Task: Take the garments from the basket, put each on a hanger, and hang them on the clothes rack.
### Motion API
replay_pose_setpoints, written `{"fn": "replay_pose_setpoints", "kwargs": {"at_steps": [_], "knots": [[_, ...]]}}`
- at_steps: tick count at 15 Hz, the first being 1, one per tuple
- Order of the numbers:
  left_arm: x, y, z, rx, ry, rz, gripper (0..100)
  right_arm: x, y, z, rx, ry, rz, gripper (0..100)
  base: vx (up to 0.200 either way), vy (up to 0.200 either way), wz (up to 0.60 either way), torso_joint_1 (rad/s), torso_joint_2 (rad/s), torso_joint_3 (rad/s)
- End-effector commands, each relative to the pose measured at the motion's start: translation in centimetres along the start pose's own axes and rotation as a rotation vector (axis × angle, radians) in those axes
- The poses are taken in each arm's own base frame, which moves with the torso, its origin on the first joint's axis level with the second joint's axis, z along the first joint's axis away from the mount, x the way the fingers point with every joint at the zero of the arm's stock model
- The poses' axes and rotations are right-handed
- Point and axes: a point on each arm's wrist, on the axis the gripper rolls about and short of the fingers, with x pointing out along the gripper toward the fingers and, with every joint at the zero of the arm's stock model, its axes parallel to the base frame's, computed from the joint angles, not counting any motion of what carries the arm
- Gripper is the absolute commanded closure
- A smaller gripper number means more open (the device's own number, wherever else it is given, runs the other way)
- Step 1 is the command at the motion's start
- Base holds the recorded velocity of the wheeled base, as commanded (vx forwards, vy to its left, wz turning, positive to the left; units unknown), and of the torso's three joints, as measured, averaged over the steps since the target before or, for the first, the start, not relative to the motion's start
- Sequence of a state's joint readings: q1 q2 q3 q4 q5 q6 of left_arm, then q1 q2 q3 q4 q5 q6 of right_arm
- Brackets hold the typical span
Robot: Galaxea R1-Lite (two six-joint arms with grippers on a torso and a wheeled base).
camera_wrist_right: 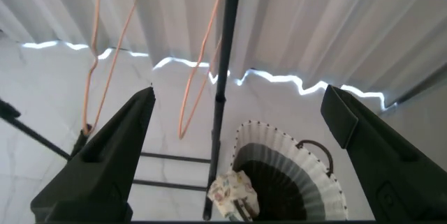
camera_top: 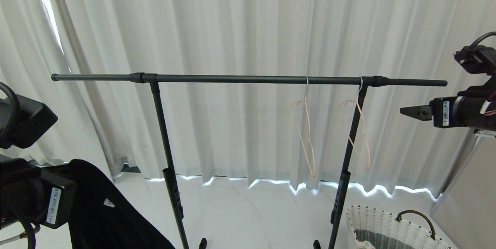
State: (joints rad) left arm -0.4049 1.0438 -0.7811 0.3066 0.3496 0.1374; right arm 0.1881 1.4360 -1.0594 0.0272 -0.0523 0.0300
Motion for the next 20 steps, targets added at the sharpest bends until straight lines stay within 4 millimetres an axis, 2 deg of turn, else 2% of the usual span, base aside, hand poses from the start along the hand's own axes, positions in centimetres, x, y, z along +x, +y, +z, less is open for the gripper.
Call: {"fn": "replay_pose_setpoints", "kwargs": {"at_steps": [1,4,9,13,16,20], "knots": [[0.2,-0.1,0.0,0.003,0.007,-0.001,100,3.0,0.1,-1.1,0.012,0.071,-0.022,0,0.200,0.000,0.00,0.007,0.00,0.007],[0.4,-0.1,0.1,0.005,0.013,-0.002,100,4.1,1.0,-1.3,0.042,0.075,-0.002,0,0.200,0.000,0.00,0.004,0.00,0.005],[0.7,-0.2,0.3,0.006,0.020,-0.003,100,5.2,1.4,-3.2,0.045,0.126,-0.025,0,0.000,0.000,0.00,0.000,0.00,0.000],[1.1,-0.1,0.6,-0.004,0.008,0.009,100,8.7,1.8,-4.7,0.059,0.212,-0.037,0,0.000,0.000,0.00,0.000,0.00,0.000],[1.3,-0.2,0.5,-0.004,0.018,0.010,100,11.8,2.4,-4.5,0.058,0.227,-0.039,0,0.000,0.000,0.00,0.000,0.00,0.000],[1.4,-0.3,0.3,-0.002,0.029,0.008,100,13.5,3.8,-5.9,0.092,0.274,-0.077,0,0.000,0.000,0.00,0.000,0.00,0.000]]}}
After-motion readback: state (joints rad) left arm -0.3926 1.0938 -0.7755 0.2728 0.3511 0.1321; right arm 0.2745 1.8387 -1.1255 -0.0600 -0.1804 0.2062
